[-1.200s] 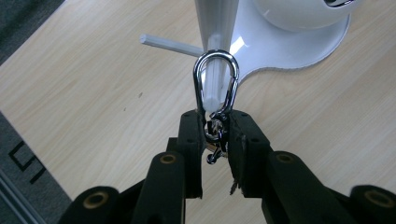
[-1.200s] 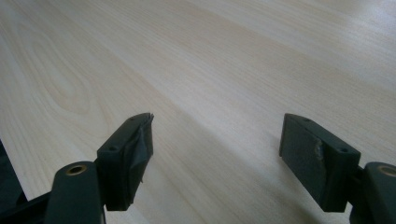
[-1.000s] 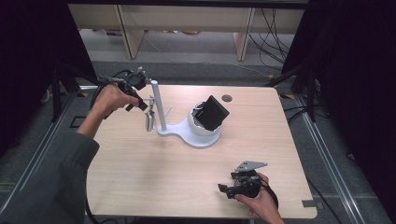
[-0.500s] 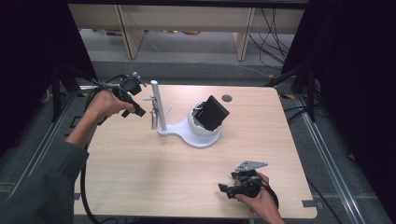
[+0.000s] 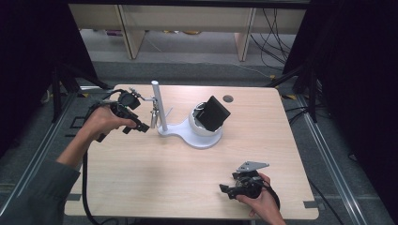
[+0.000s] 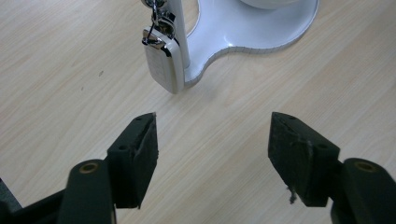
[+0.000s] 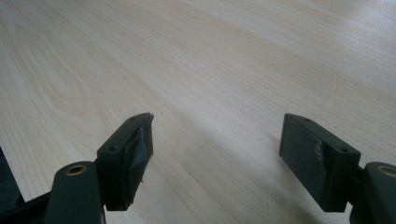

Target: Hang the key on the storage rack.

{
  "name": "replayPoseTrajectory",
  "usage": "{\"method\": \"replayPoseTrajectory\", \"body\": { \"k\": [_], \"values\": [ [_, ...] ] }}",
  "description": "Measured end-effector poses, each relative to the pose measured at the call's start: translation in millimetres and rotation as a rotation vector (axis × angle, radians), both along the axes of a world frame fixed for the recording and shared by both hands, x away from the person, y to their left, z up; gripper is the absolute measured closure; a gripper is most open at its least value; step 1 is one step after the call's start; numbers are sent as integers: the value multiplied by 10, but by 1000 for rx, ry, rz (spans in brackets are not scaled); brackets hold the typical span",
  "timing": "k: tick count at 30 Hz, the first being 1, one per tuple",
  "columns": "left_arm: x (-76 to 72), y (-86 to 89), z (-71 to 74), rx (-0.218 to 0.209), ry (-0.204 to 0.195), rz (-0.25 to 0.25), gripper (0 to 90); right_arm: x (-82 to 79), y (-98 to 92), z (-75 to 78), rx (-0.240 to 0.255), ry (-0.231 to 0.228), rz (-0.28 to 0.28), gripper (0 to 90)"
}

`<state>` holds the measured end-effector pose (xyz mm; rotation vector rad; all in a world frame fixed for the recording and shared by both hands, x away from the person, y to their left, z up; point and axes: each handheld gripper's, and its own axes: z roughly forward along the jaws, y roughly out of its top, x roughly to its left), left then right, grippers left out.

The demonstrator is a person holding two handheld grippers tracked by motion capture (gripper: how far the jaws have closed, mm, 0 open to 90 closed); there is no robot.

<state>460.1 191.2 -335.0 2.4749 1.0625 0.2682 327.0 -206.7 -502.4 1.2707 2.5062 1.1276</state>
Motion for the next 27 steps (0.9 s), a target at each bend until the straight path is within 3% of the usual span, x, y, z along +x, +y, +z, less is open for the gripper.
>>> {"method": "replayPoseTrajectory", "body": {
  "k": [3, 5, 8, 18, 21, 27],
  "values": [
    [-41, 8, -49, -13, 4, -5, 295, 11, -7, -4, 0, -8, 4, 269],
    [-76, 8, -78, -22, 1, -13, 285, 5, -9, 6, 0, 10, -3, 269],
    [-145, 5, -131, -43, -25, -16, 283, 18, -17, -1, 1, -8, -3, 269],
    [-357, -57, -323, -73, -12, -60, 258, 13, -18, 5, 5, -9, -4, 269],
    [-421, -97, -404, -87, -7, -74, 255, 2, -13, 20, 8, 11, -5, 269],
    [-539, -130, -549, -98, -4, -92, 242, 17, -27, 18, 5, -11, 2, 269]
  ]
}}
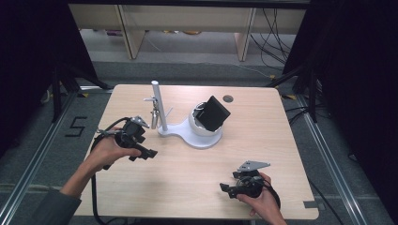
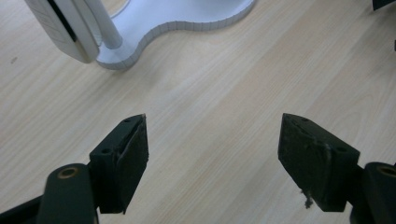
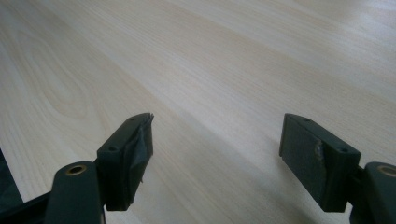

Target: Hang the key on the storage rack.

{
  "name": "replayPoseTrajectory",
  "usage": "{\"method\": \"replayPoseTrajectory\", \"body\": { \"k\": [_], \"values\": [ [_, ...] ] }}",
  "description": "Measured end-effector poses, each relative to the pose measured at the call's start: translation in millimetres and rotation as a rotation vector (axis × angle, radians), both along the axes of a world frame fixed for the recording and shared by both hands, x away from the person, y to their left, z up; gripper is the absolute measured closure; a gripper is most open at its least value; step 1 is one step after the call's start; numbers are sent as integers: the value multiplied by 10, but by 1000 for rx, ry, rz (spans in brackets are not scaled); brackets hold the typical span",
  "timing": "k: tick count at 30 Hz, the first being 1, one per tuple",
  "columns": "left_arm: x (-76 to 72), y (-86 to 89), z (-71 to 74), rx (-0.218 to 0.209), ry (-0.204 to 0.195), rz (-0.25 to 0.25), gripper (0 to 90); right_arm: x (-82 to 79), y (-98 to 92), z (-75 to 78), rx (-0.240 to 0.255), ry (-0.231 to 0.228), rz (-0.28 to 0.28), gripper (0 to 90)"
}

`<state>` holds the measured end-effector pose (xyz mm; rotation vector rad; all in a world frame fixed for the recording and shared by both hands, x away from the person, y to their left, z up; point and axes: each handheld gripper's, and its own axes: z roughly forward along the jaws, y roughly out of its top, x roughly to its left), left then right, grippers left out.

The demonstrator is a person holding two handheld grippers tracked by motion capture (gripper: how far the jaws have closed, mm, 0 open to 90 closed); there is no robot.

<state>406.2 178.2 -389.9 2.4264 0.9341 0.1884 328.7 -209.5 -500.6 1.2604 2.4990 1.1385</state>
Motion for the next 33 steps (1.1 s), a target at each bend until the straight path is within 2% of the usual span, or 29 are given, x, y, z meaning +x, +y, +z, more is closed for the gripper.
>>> {"method": "replayPoseTrajectory", "body": {
  "k": [2, 6, 8, 9, 10, 11, 13, 14, 15, 16, 17, 18, 21, 22, 23, 24, 25, 27, 28, 30, 32, 33],
  "values": [
    [-51, -11, -38, 10, 0, -6, 238, 1, -2, 0, 2, 8, -4, 269],
    [-167, -21, -102, -26, -5, -3, 231, 4, -3, 0, 8, 6, -8, 269],
    [-214, -31, -133, -19, -11, -13, 228, 12, 2, -5, 11, 2, 4, 269],
    [-230, -36, -144, -12, -15, -21, 226, 10, 18, -25, 32, -18, -6, 269],
    [-266, -50, -167, -16, -24, -16, 225, 13, 10, -20, 47, 3, 20, 269],
    [-297, -61, -184, -20, -25, -19, 223, -11, 23, 10, 0, 18, -3, 269],
    [-353, -78, -217, -28, -27, -28, 220, 0, 33, -9, 9, -16, 8, 269],
    [-391, -92, -245, -31, -26, -35, 218, -6, 31, 0, 0, -3, 5, 269],
    [-411, -94, -257, -23, -26, -48, 215, 3, 39, -25, 21, -19, 5, 269],
    [-435, -99, -276, -21, -36, -54, 214, 3, 41, -30, 26, -18, -3, 269],
    [-462, -101, -294, -24, -37, -58, 214, 2, 18, -3, -5, 6, 2, 269],
    [-482, -104, -307, -30, -38, -56, 211, 10, 13, -8, 1, -11, -5, 269],
    [-536, -111, -359, -37, -41, -65, 207, 3, 4, 1, -1, -6, -1, 269],
    [-554, -122, -387, -44, -42, -58, 206, -9, 12, 7, -3, 5, -8, 269],
    [-565, -124, -415, -31, -43, -67, 206, -20, 21, 9, 6, 19, -10, 269],
    [-578, -129, -437, -24, -42, -73, 205, -9, 20, 4, -3, 1, 1, 269],
    [-584, -132, -456, -24, -47, -73, 205, -5, 36, -22, 15, -28, -9, 269],
    [-602, -126, -499, -26, -43, -75, 203, -10, 37, -16, 11, -13, -10, 269],
    [-608, -124, -522, -35, -54, -70, 203, -6, 38, -20, 17, -14, -13, 269],
    [-628, -111, -557, -46, -69, -69, 200, -2, 22, -8, -2, -8, -6, 269],
    [-665, -83, -629, -79, -83, -56, 197, 3, 18, -7, -5, 3, -3, 269],
    [-672, -80, -656, -72, -70, -58, 199, -4, 19, -4, -4, 15, -10, 269]
  ]
}}
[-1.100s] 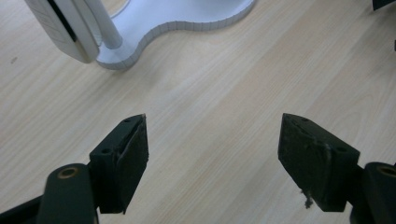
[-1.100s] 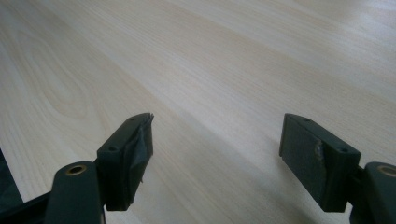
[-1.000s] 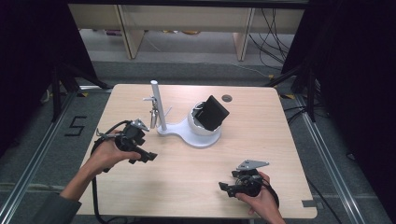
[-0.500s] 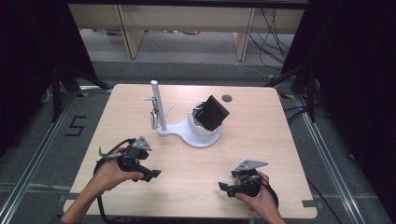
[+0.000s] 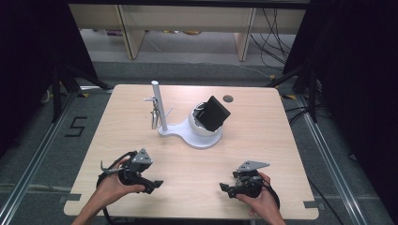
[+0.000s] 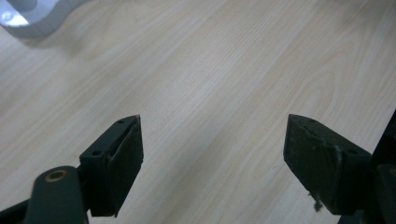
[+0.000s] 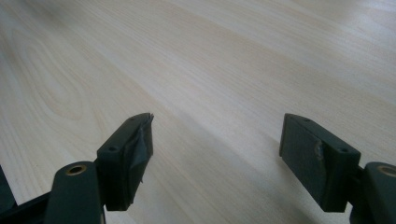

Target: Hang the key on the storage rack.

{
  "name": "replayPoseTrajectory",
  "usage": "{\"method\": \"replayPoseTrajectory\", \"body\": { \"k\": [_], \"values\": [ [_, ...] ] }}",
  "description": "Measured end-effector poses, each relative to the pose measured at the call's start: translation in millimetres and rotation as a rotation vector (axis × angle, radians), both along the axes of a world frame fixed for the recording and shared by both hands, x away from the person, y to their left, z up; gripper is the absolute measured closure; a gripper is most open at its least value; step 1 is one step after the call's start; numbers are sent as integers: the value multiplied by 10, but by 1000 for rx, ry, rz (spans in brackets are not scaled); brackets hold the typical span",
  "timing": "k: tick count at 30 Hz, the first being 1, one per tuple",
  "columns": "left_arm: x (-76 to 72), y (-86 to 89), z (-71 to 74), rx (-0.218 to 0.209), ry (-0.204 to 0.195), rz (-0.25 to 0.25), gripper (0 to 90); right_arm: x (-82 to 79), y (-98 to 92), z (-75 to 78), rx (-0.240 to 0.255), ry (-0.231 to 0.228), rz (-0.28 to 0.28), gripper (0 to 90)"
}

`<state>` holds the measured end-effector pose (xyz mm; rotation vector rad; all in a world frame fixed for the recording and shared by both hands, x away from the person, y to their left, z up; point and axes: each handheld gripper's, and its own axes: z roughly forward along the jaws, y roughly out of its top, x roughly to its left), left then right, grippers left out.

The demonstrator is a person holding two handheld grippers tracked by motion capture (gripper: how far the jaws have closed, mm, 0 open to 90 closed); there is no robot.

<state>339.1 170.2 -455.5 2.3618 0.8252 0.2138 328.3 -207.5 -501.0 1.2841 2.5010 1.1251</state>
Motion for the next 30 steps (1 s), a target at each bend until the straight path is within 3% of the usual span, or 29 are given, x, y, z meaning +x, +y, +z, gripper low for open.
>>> {"method": "replayPoseTrajectory", "body": {
  "k": [1, 5, 7, 11, 14, 15, 17, 22, 24, 27, 28, 30],
  "values": [
    [-9, 5, -37, 8, 4, -13, 198, 1, 2, -6, 16, 0, 0, 269],
    [-49, 28, -132, 20, 8, -20, 199, -6, 2, 7, -5, -8, 0, 269],
    [-59, 43, -160, 14, 4, -21, 199, -2, 21, -26, 18, -45, -10, 269],
    [-97, 54, -235, 2, 3, 2, 199, -4, 21, -14, 16, -33, -8, 269],
    [-143, 40, -302, -6, 7, 4, 199, -4, 9, -5, 6, -25, 6, 269],
    [-146, 46, -305, 8, 5, -16, 199, 4, 1, -1, 5, -19, 21, 269],
    [-190, 36, -334, 0, -4, 4, 199, 3, 1, 1, 5, -20, 23, 269],
    [-301, 43, -376, 2, -36, -2, 195, -9, 12, 5, 0, -32, 17, 265],
    [-352, 52, -405, 5, -65, 1, 194, -11, 14, 5, 2, -34, 17, 261],
    [-439, 84, -440, -16, -86, 29, 194, -11, 16, 9, 6, -37, 18, 250],
    [-478, 100, -455, -22, -89, 35, 195, -25, 32, 11, 22, -15, 12, 244],
    [-525, 121, -469, -40, -80, 24, 194, -27, 32, 20, 8, -21, 15, 219]
  ]
}}
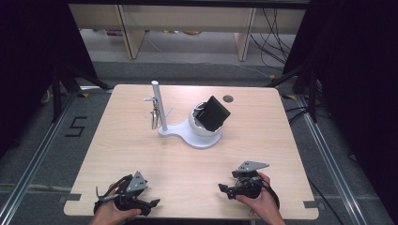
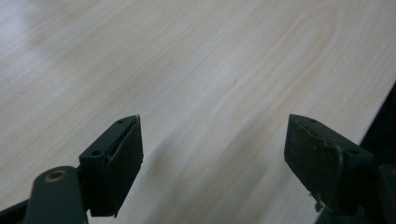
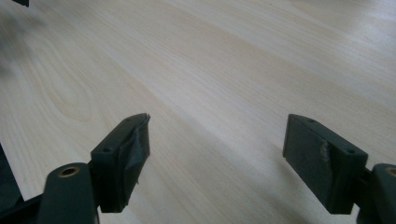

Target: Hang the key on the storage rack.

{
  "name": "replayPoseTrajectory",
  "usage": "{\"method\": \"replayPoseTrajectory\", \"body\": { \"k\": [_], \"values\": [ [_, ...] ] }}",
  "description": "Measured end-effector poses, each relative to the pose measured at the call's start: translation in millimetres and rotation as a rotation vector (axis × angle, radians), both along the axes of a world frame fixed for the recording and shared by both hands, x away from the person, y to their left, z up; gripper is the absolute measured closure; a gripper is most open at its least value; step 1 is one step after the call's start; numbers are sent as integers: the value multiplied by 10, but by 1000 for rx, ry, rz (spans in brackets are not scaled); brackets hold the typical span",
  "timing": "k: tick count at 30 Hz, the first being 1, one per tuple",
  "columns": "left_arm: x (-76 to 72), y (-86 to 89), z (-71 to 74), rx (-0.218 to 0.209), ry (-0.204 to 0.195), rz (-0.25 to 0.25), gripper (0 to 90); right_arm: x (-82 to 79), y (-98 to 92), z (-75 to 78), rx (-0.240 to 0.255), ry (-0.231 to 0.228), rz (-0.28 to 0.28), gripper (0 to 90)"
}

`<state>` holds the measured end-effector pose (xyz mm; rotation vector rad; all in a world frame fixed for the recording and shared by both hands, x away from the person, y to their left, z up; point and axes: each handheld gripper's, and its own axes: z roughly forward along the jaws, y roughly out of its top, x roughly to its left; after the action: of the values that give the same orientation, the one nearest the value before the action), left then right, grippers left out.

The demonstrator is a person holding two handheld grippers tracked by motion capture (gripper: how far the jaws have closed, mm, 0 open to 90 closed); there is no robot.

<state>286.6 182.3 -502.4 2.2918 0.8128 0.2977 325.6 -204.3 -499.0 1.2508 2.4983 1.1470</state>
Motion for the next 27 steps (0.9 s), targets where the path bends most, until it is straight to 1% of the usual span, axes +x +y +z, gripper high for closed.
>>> {"method": "replayPoseTrajectory", "body": {
  "k": [1, 2, 3, 4, 5, 6, 7, 8, 9, 10, 11, 12, 13, 14, 15, 16, 17, 18, 19, 20, 22, 23, 24, 27],
  "values": [
    [-8, 15, -5, -1, -1, 4, 194, 9, 0, -4, -3, -16, 9, 208],
    [-30, 26, -14, -18, 8, 25, 192, 16, 0, -8, -6, -26, 19, 199],
    [-43, 34, -8, -20, -4, 27, 192, 10, 10, -10, -6, -26, 16, 181],
    [-58, 54, 2, -6, -18, 37, 191, 8, 15, -13, -5, -25, 13, 170],
    [-70, 61, 7, -15, -24, 34, 187, 10, 17, -14, -11, -31, 15, 167],
    [-75, 74, 9, -7, -27, 39, 186, -1, 26, -9, -4, -21, 13, 166],
    [-87, 78, -3, -18, -24, 53, 186, 8, 22, -11, -5, -35, 23, 166],
    [-89, 89, -2, -9, -26, 49, 187, -1, 28, -8, 0, -22, 15, 166],
    [-93, 97, -6, -12, -31, 44, 186, 2, 27, -8, -6, -25, 20, 166],
    [-92, 111, -8, -2, -29, 51, 186, 8, 28, -13, -11, -35, 27, 166],
    [-94, 118, -12, -17, -24, 51, 186, 4, 32, -14, -10, -34, 26, 166],
    [-88, 134, -9, -10, -29, 54, 186, 6, 33, -14, -9, -36, 28, 166],
    [-91, 135, -15, -22, -23, 64, 185, 7, 35, -14, -9, -37, 27, 166],
    [-81, 149, -12, -10, -28, 55, 185, 8, 36, -14, -9, -37, 27, 166],
    [-86, 147, -18, -18, -23, 67, 184, 8, 36, -15, -9, -38, 26, 166],
    [-84, 153, -18, -15, -22, 64, 184, 8, 36, -16, -10, -37, 26, 165],
    [-86, 150, -24, -23, -15, 69, 183, 7, 39, -20, -6, -43, 24, 165],
    [-83, 154, -24, -19, -18, 65, 183, 11, 42, -25, 4, -37, 35, 165],
    [-78, 160, -27, -6, -22, 64, 182, 5, 47, -20, 1, -23, 35, 166],
    [-79, 155, -36, -16, -17, 68, 182, -7, 51, -11, -10, -30, 25, 165],
    [-67, 166, -48, -1, -19, 68, 182, -1, 48, -12, -13, -46, 33, 165],
    [-70, 164, -53, -14, -13, 72, 183, -4, 52, -13, -13, -41, 30, 165],
    [-71, 164, -56, -19, -8, 77, 183, 0, 49, -14, -21, -47, 34, 166],
    [-57, 181, -55, -3, -15, 67, 182, 5, 51, -18, -22, -46, 35, 166]
  ]
}}
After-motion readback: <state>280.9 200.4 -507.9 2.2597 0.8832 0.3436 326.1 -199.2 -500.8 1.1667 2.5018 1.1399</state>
